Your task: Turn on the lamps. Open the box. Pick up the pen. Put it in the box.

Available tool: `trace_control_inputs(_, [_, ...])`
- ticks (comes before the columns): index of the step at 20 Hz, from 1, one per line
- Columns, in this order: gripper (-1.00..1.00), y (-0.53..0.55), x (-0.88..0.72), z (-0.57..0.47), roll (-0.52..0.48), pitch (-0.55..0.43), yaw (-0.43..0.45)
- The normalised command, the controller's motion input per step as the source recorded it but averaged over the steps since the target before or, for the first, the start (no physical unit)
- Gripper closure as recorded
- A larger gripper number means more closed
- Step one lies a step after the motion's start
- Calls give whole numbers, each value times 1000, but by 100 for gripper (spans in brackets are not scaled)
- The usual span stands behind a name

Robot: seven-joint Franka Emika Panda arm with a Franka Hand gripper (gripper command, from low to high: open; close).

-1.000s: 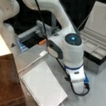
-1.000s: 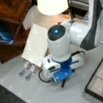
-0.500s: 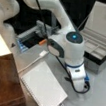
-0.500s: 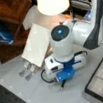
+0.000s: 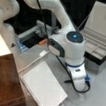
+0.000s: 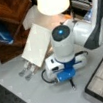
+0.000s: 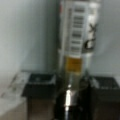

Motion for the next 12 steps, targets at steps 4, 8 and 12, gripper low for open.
trace_control_inputs(4, [100,51,-239,-51,-161,-157,32])
trace_control_inputs(8, [100,84,-257,110,-155,-115,15])
trace_control_inputs(12, [100,152,-242,292,-146,-53,-8])
